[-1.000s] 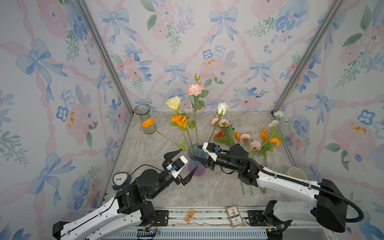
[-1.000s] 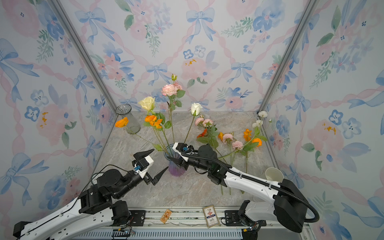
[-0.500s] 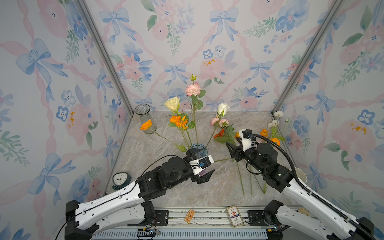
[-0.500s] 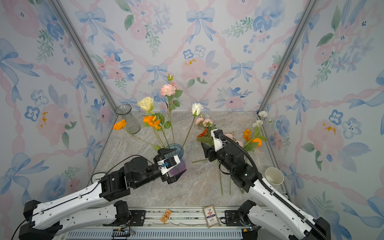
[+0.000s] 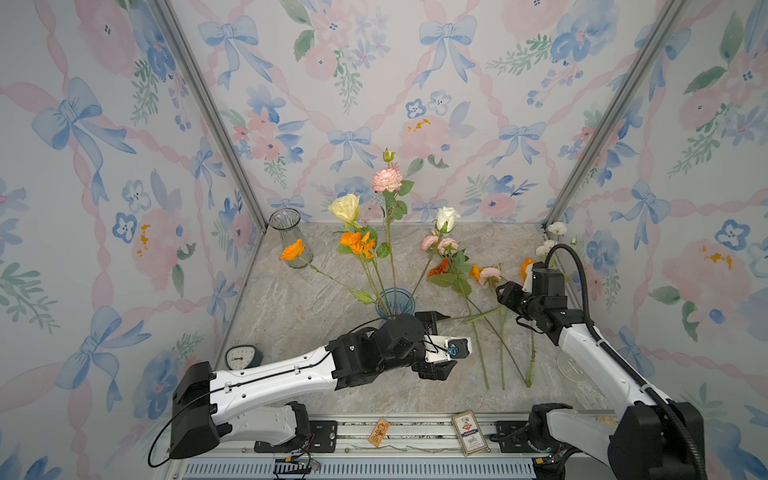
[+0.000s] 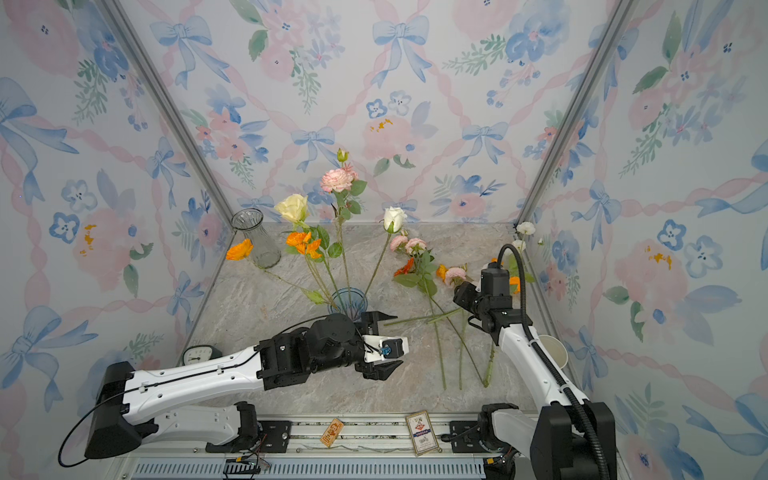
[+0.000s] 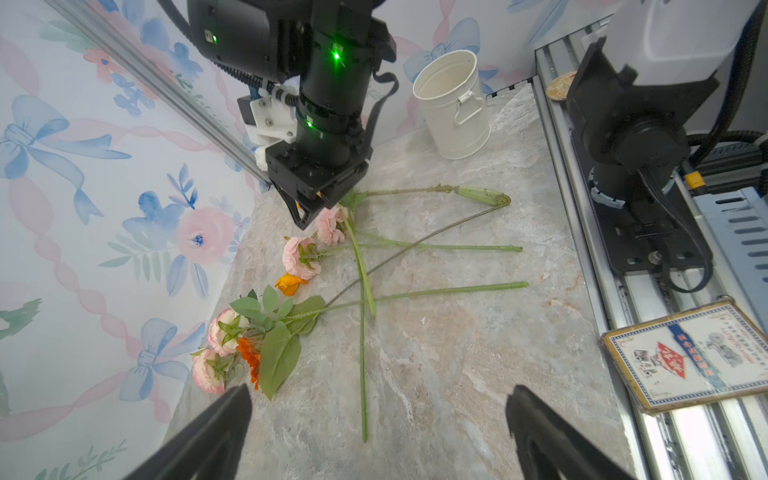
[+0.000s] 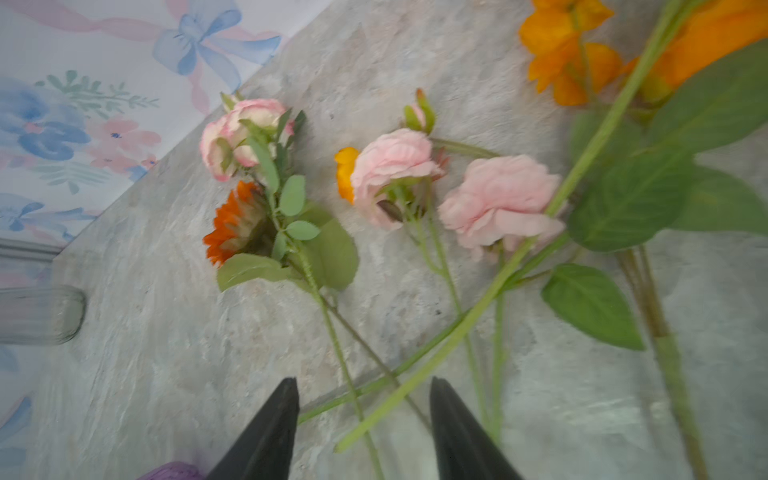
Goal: Arrange the flowers into the vase
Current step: 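Open the right gripper and move it back to the flower pile, then close the right gripper on the white poppy stems in the pile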
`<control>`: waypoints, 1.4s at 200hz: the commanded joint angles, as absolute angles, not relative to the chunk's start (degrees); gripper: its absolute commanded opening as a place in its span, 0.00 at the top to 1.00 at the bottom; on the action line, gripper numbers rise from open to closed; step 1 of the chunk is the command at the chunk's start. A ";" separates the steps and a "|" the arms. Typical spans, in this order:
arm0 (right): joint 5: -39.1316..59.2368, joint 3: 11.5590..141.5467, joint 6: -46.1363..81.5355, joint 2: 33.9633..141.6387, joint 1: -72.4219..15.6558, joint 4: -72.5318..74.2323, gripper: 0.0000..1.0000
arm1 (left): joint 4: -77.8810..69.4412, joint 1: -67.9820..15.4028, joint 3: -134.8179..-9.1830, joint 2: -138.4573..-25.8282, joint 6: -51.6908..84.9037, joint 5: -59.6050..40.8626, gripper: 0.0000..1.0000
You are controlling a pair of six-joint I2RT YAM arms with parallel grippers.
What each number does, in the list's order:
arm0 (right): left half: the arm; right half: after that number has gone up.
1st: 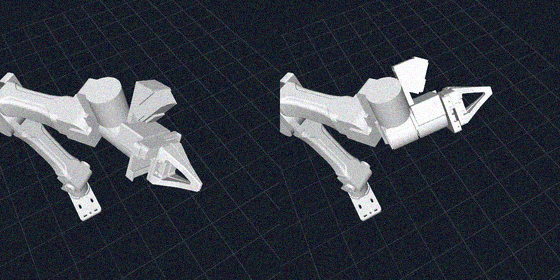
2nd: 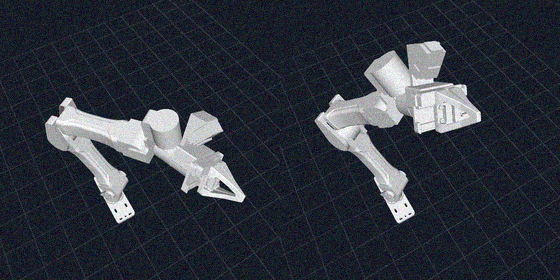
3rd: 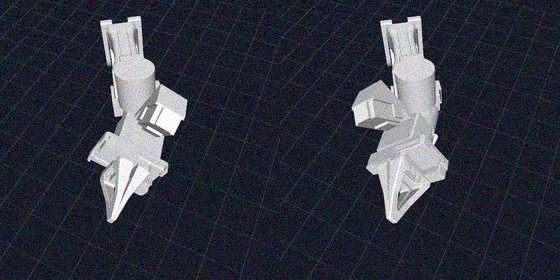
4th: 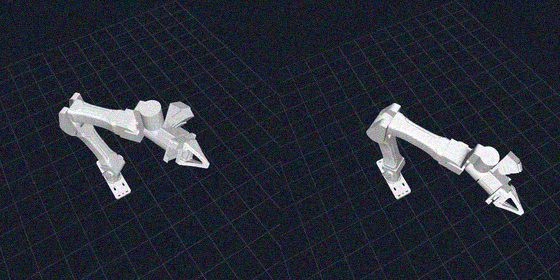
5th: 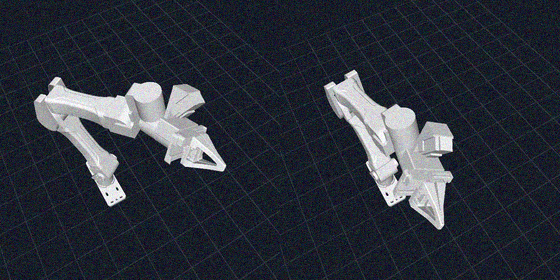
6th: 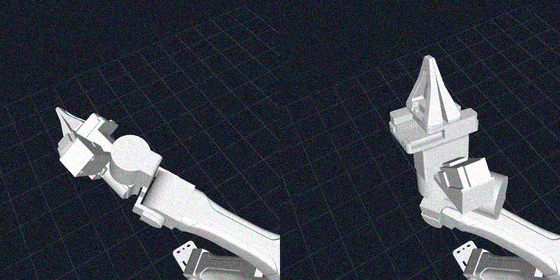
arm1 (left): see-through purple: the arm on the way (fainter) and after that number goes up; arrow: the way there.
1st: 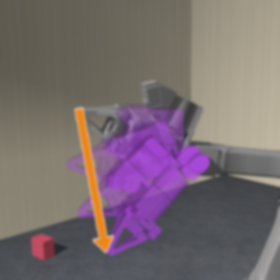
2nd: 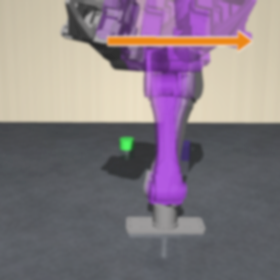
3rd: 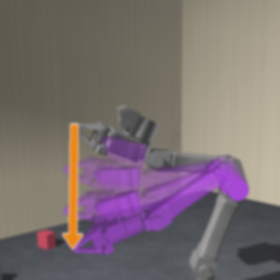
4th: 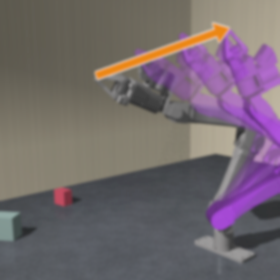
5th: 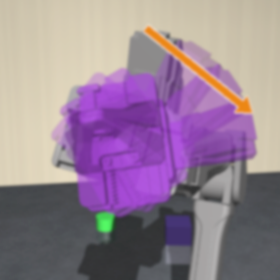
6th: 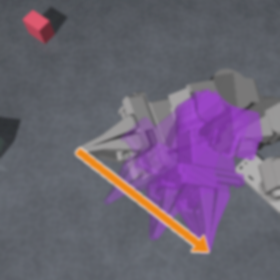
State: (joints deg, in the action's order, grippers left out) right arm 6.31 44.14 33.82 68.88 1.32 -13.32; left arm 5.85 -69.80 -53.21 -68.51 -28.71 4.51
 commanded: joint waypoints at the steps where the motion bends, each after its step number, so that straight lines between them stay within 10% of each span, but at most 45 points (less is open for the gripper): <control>1: 8.76 50.05 34.98 74.89 7.16 -12.20 0.54 | 3.49 -70.96 -51.31 -67.53 -27.77 5.39 0.02; 70: 17.02 57.93 41.58 96.17 14.26 -3.50 0.63 | -3.92 -71.03 -48.08 -66.98 -26.19 13.08 0.02; 280: 9.94 59.93 36.13 103.11 14.34 -7.35 0.69 | -5.80 -70.77 -46.58 -66.88 -26.19 14.45 0.02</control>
State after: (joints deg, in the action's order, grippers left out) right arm 9.87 58.19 36.82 101.23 14.37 -7.97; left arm -4.89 -70.87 -47.40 -66.81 -26.81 15.03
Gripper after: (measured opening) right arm 0.321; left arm 0.979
